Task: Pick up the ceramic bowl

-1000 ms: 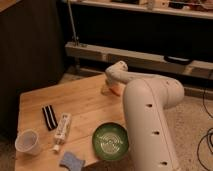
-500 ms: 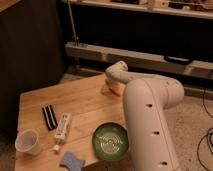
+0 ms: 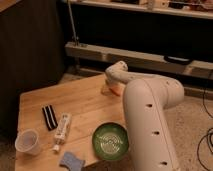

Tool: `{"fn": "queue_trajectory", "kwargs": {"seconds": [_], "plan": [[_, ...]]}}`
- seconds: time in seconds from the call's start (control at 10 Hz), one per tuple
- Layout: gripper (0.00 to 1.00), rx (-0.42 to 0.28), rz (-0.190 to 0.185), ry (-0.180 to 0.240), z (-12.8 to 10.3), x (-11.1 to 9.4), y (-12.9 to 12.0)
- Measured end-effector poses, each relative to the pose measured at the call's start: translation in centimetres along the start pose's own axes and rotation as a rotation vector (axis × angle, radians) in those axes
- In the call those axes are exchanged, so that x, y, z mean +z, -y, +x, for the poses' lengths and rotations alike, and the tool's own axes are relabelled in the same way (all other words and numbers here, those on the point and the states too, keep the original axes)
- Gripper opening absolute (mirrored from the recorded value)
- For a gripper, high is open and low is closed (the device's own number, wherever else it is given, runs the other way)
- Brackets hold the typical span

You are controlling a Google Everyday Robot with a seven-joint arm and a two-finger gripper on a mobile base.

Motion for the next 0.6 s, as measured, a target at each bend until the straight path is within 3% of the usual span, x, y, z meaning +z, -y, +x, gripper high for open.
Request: {"fn": "queue_trajectory", "kwargs": {"seconds": [0.2,0.4,0.6], "plan": [[0.80,-0.001,0.002,0.002,0.0,-0.1,0.0],[0.80,-0.009,0.030,0.025,0.0,-1.2,-0.2],[0.80,-0.030,0.062,0.053,-0.3,-5.0,-1.0]]}}
